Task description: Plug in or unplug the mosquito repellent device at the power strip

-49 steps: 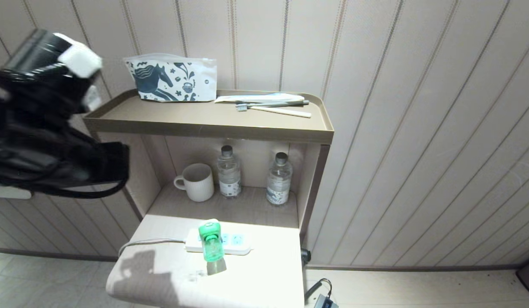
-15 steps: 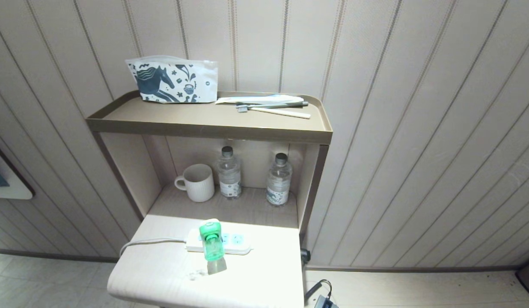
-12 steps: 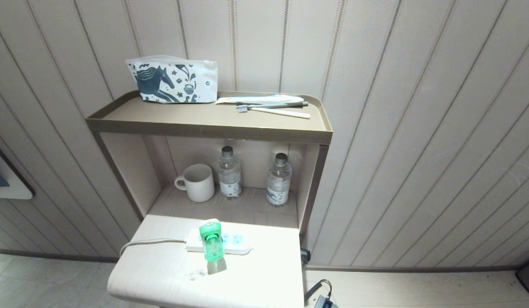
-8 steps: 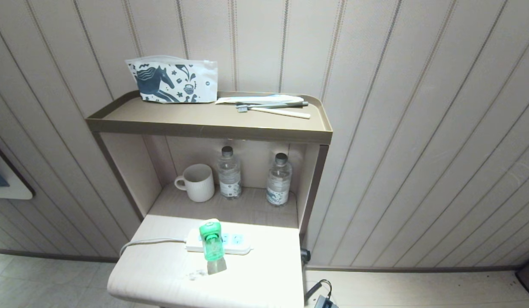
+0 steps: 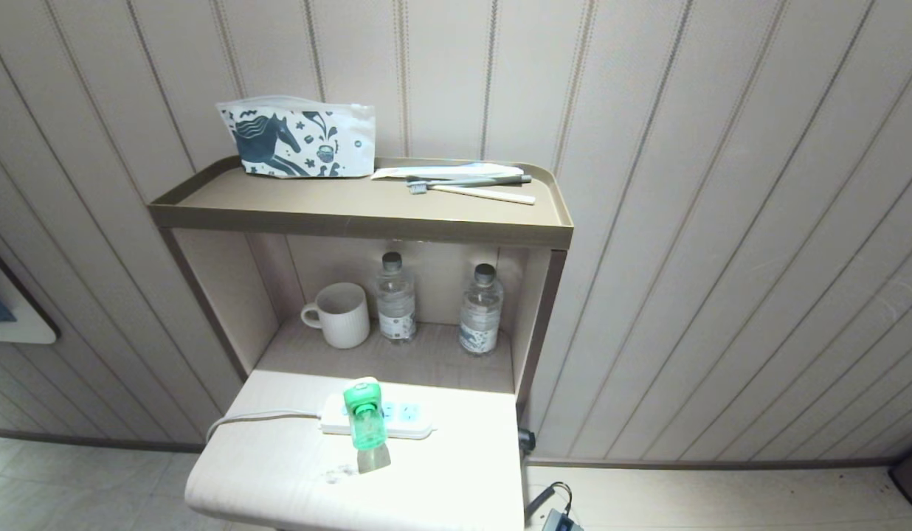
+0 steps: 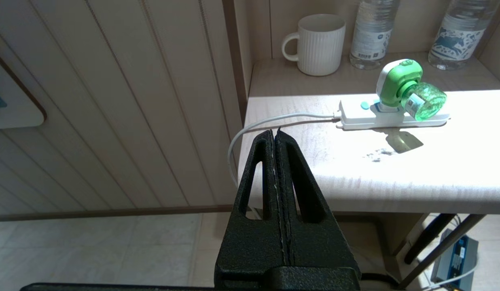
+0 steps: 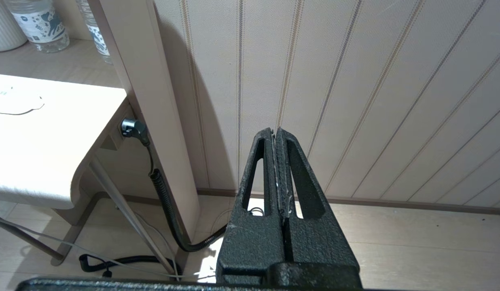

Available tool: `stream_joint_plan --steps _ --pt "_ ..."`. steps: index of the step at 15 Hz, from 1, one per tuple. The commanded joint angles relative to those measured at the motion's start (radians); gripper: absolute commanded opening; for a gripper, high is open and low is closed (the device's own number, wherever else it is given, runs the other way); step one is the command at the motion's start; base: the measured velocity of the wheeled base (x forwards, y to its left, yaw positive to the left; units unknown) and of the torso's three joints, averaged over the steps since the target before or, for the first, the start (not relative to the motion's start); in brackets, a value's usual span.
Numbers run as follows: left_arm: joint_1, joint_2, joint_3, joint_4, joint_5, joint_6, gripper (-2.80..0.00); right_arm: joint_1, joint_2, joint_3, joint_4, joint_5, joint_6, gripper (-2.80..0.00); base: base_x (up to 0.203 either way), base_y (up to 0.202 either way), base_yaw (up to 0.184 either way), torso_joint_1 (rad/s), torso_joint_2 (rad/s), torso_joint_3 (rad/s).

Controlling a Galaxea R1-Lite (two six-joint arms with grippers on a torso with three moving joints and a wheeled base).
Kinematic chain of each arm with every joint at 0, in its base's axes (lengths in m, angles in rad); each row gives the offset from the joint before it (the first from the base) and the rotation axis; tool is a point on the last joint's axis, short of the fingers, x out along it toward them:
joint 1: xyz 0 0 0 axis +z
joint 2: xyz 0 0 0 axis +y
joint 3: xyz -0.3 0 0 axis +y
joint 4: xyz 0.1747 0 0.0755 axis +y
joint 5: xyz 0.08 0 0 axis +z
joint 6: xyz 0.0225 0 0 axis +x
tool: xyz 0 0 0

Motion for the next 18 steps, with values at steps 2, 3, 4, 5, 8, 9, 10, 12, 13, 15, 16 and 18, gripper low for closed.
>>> stream_joint_plan --steps 2,3,4,5,8,9,10,12,13,15,16,18 --pt "0.000 0.000 -0.001 0.000 0.000 0.001 -2.80 0.000 0.001 0.000 0.000 0.000 0.000 -2.80 0.000 0.000 0.000 0.000 0.00 0.000" --pt "0.000 0.000 -0.001 0.000 0.000 0.001 -2.80 -0.001 0.001 0.000 0.000 0.000 0.000 -2.80 0.000 0.000 0.000 0.000 0.00 0.000" --pt "0.000 0.000 -0.001 0.000 0.000 0.001 -2.80 -0.001 0.001 0.000 0.000 0.000 0.000 -2.80 0.000 0.000 0.000 0.000 0.00 0.000" --pt "0.000 0.000 0.001 0.000 0.000 0.001 -2.80 0.000 0.001 0.000 0.000 0.000 0.000 -2.80 0.000 0.000 0.000 0.000 0.00 0.000" --pt "0.000 0.000 -0.001 0.000 0.000 0.001 -2.80 0.000 0.001 0.000 0.000 0.000 0.000 -2.80 0.000 0.000 0.000 0.000 0.00 0.000" --pt "0.000 0.000 -0.001 0.000 0.000 0.001 -2.80 0.000 0.001 0.000 0.000 0.000 0.000 -2.80 0.000 0.000 0.000 0.000 0.00 0.000" --pt "0.000 0.000 -0.001 0.000 0.000 0.001 -2.80 -0.001 0.001 0.000 0.000 0.000 0.000 -2.80 0.000 0.000 0.000 0.000 0.00 0.000" --pt "0.000 0.000 -0.001 0.000 0.000 0.001 -2.80 -0.001 0.001 0.000 0.000 0.000 0.000 -2.80 0.000 0.000 0.000 0.000 0.00 0.000" --pt "0.000 0.000 0.000 0.000 0.000 0.001 -2.80 -0.001 0.001 0.000 0.000 0.000 -0.002 -2.80 0.000 0.000 0.000 0.000 0.00 0.000" --pt "0.000 0.000 -0.001 0.000 0.000 0.001 -2.80 0.000 0.001 0.000 0.000 0.000 -0.002 -2.80 0.000 0.000 0.000 0.000 0.00 0.000" --pt "0.000 0.000 0.001 0.000 0.000 0.001 -2.80 -0.001 0.001 0.000 0.000 0.000 -0.002 -2.80 0.000 0.000 0.000 0.000 0.00 0.000" --pt "0.000 0.000 -0.001 0.000 0.000 0.001 -2.80 -0.001 0.001 0.000 0.000 0.000 0.000 -2.80 0.000 0.000 0.000 0.000 0.00 0.000"
